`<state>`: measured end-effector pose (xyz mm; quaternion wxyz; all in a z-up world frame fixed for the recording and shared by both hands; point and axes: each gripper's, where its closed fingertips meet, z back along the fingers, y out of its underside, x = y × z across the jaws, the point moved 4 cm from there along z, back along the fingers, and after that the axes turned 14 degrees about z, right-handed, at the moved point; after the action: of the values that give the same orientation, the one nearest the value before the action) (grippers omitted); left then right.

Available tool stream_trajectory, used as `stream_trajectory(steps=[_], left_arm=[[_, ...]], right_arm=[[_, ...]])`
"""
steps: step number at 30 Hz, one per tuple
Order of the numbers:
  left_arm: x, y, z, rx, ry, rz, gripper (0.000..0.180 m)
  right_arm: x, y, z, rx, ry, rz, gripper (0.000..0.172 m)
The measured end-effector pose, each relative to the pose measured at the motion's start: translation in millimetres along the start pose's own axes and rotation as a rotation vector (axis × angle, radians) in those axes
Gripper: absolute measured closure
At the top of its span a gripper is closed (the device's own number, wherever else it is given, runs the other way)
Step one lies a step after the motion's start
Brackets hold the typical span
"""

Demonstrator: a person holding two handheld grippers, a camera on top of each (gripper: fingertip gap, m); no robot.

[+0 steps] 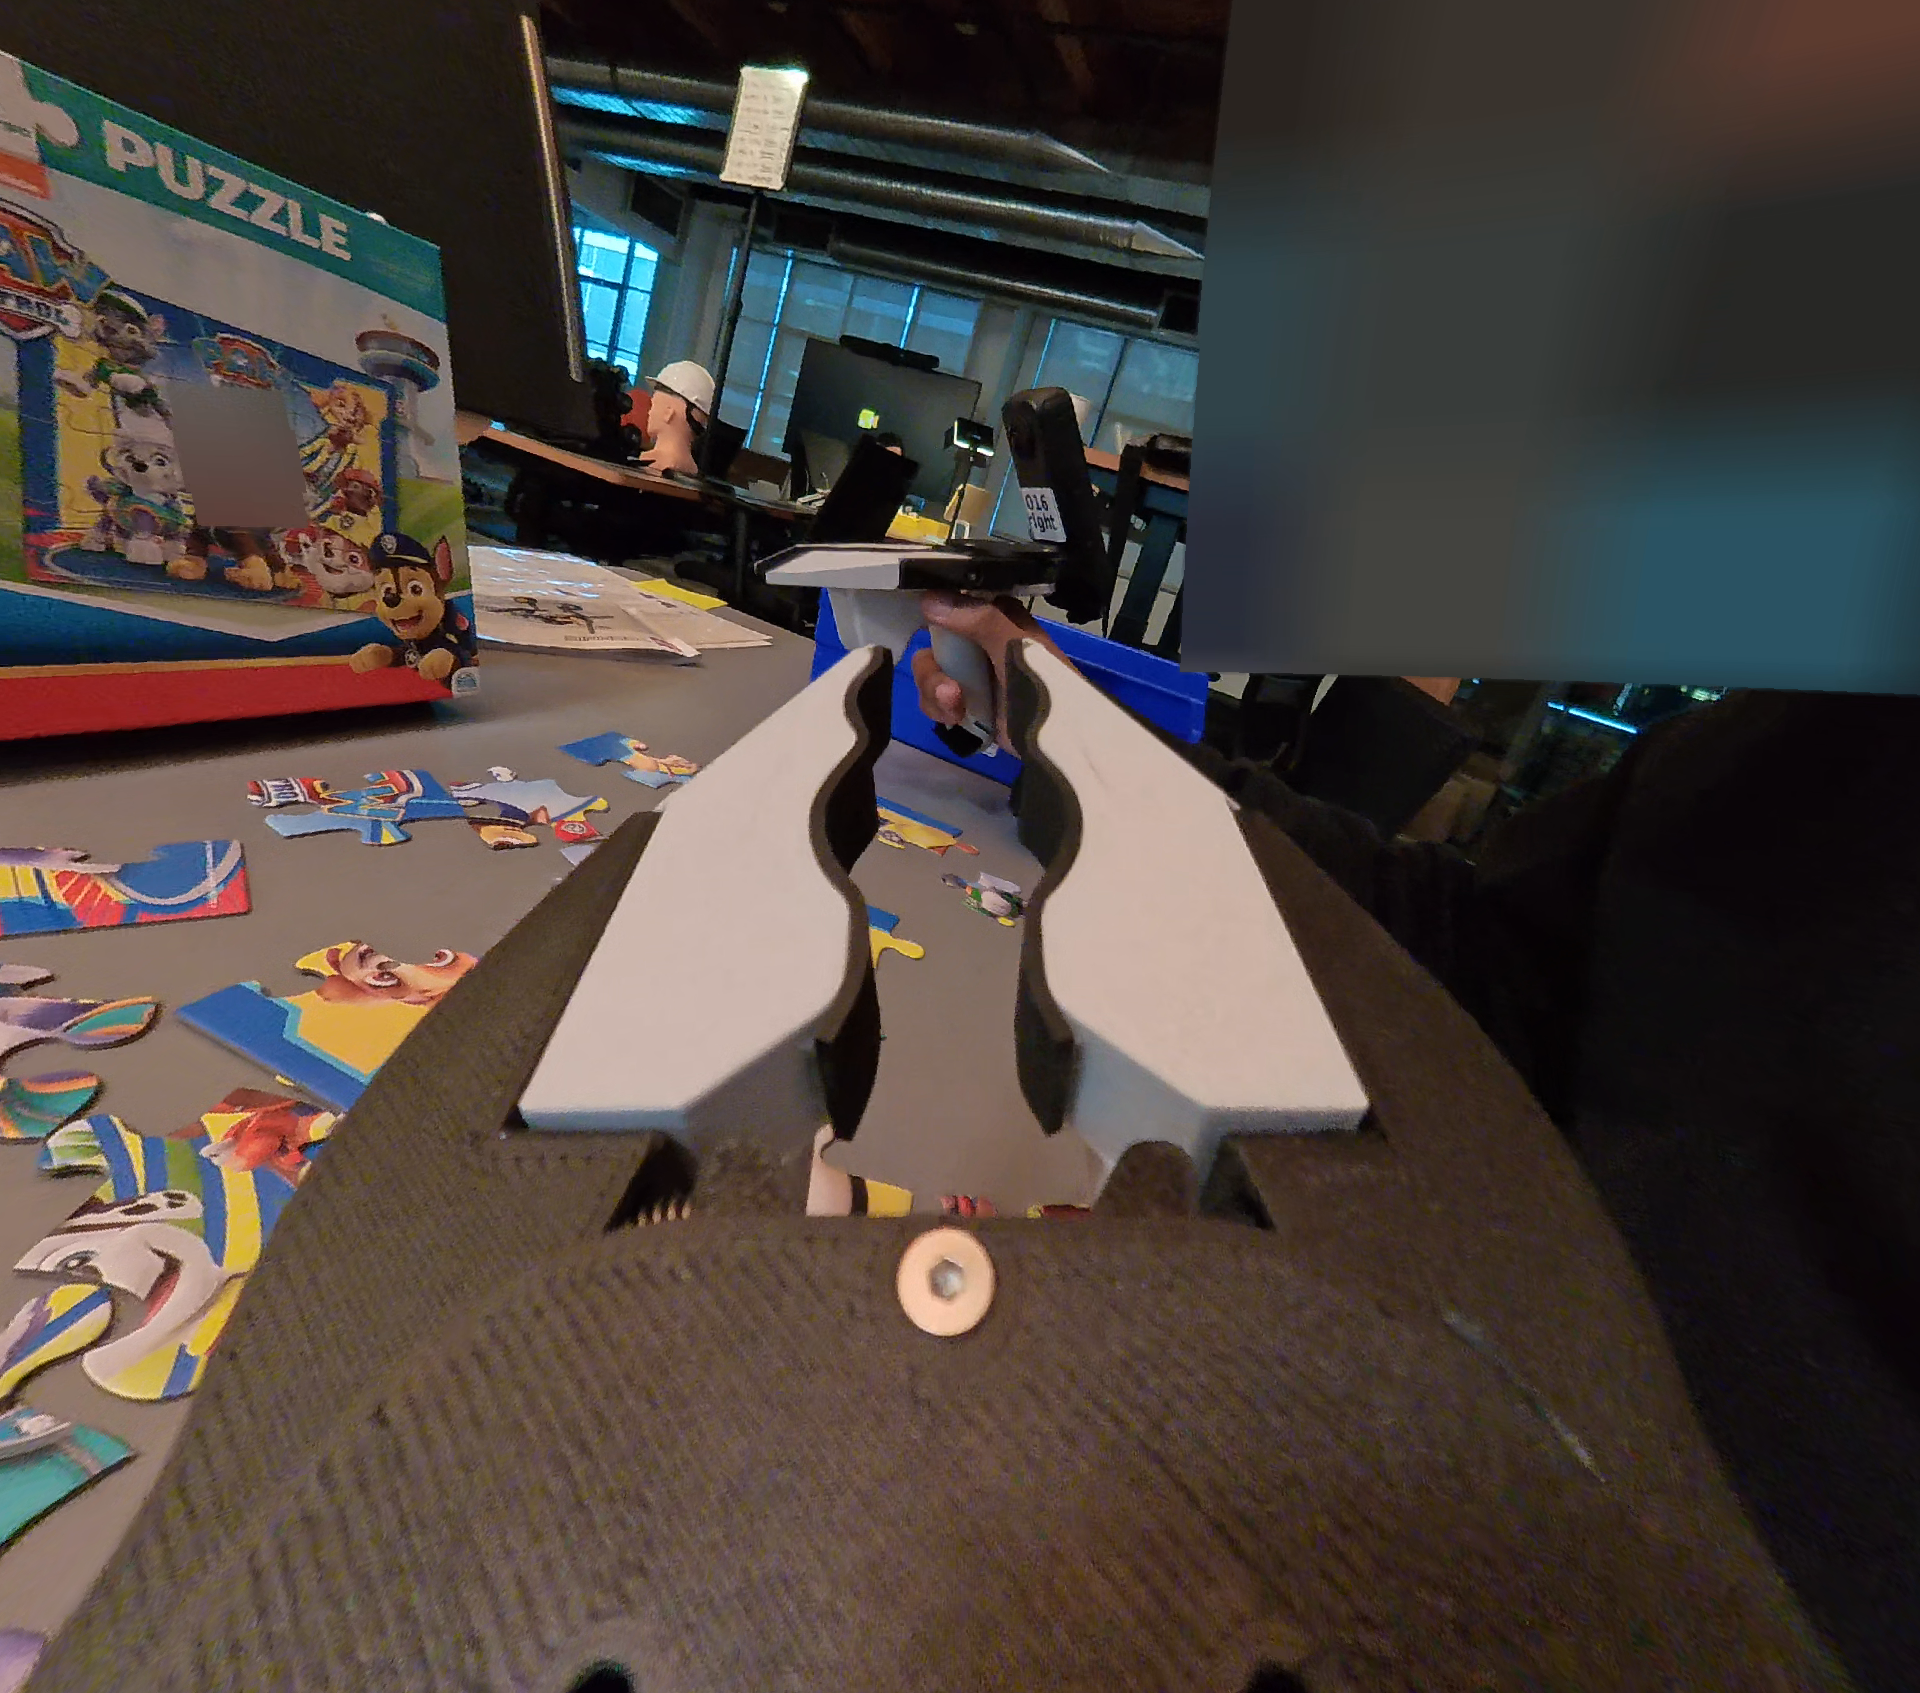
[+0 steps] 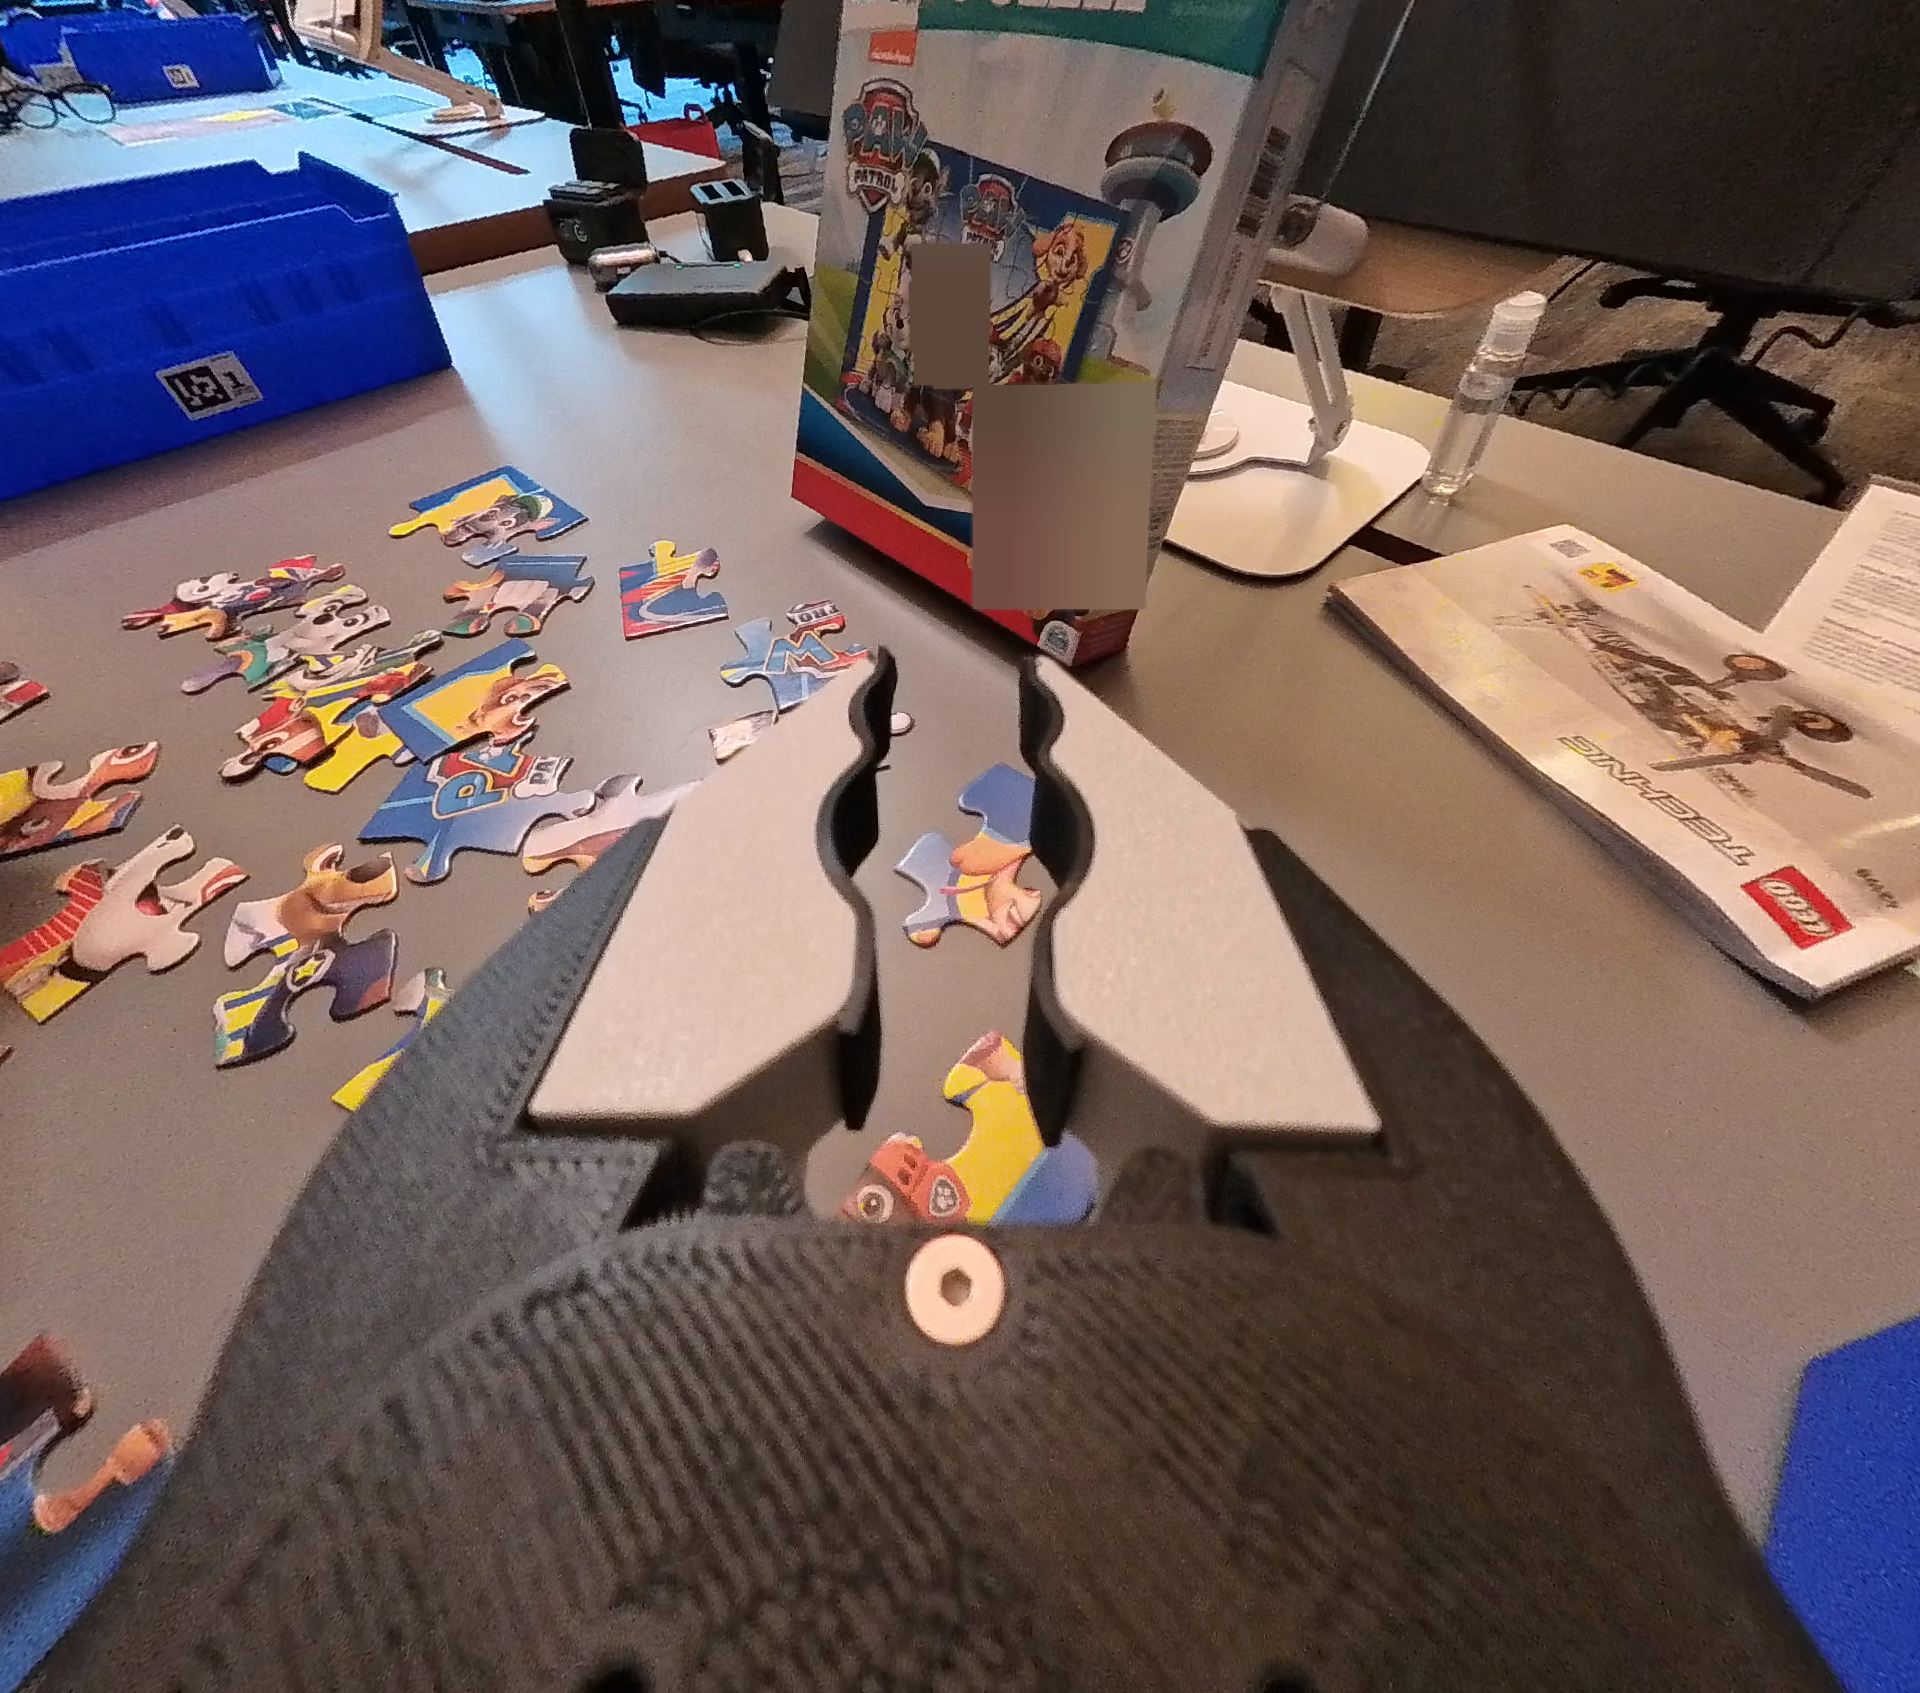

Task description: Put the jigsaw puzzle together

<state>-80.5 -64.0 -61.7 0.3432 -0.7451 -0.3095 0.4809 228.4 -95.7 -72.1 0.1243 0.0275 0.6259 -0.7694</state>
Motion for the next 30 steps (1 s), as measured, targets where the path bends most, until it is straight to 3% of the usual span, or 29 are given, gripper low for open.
stream_trajectory(steps=[30], left_arm=[[2.1, -0.2, 0.9, -0.002, -0.017, -0.002, 0.162]], right_arm=[[11.6, 0.4, -6.6, 0.030, -0.020, 0.046, 0.149]])
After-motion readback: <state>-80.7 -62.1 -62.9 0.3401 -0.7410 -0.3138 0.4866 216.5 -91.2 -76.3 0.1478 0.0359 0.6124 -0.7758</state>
